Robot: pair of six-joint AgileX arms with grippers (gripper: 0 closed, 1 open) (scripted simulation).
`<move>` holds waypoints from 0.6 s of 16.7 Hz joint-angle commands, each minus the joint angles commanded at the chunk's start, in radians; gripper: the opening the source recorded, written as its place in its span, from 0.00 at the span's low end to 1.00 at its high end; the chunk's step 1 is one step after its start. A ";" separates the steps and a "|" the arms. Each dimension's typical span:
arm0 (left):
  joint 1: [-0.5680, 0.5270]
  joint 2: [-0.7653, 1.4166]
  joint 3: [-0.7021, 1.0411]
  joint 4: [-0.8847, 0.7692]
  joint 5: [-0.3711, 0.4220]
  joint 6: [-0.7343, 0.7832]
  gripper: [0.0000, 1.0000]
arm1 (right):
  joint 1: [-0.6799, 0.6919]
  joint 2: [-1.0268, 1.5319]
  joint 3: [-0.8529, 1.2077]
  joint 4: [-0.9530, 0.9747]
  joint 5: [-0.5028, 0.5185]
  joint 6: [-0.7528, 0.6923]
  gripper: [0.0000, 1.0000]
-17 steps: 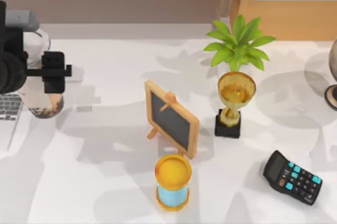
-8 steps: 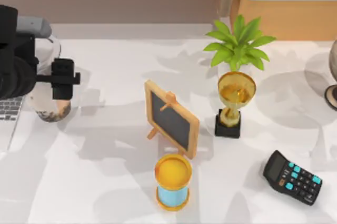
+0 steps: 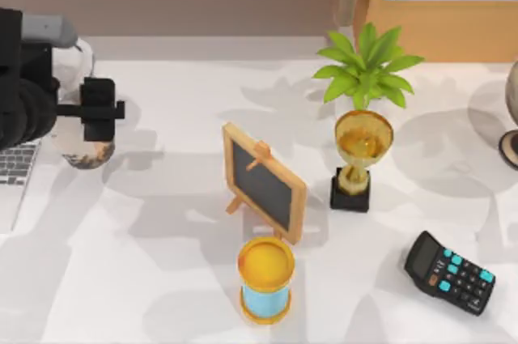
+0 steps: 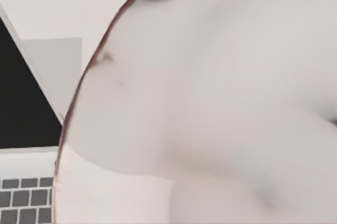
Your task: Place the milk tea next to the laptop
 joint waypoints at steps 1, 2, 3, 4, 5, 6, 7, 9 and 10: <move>0.008 0.003 -0.010 0.002 -0.004 -0.007 0.00 | 0.000 0.000 0.000 0.000 0.000 0.000 1.00; 0.016 0.008 -0.020 0.001 -0.008 -0.015 0.00 | 0.000 0.000 0.000 0.000 0.000 0.000 1.00; 0.024 0.013 -0.030 -0.002 -0.012 -0.021 0.00 | 0.000 0.000 0.000 0.000 0.000 0.000 1.00; 0.029 0.020 -0.040 -0.007 -0.015 -0.026 0.00 | 0.000 0.000 0.000 0.000 0.000 0.000 1.00; 0.031 0.024 -0.045 -0.010 -0.016 -0.027 0.00 | 0.000 0.000 0.000 0.000 0.000 0.000 1.00; 0.031 0.024 -0.045 -0.010 -0.016 -0.027 0.00 | 0.000 0.000 0.000 0.000 0.000 0.000 1.00; 0.031 0.024 -0.045 -0.010 -0.016 -0.027 0.00 | 0.000 0.000 0.000 0.000 0.000 0.000 1.00; 0.031 0.024 -0.045 -0.010 -0.016 -0.027 0.00 | 0.000 0.000 0.000 0.000 0.000 0.000 1.00; 0.031 0.024 -0.045 -0.010 -0.016 -0.027 0.08 | 0.000 0.000 0.000 0.000 0.000 0.000 1.00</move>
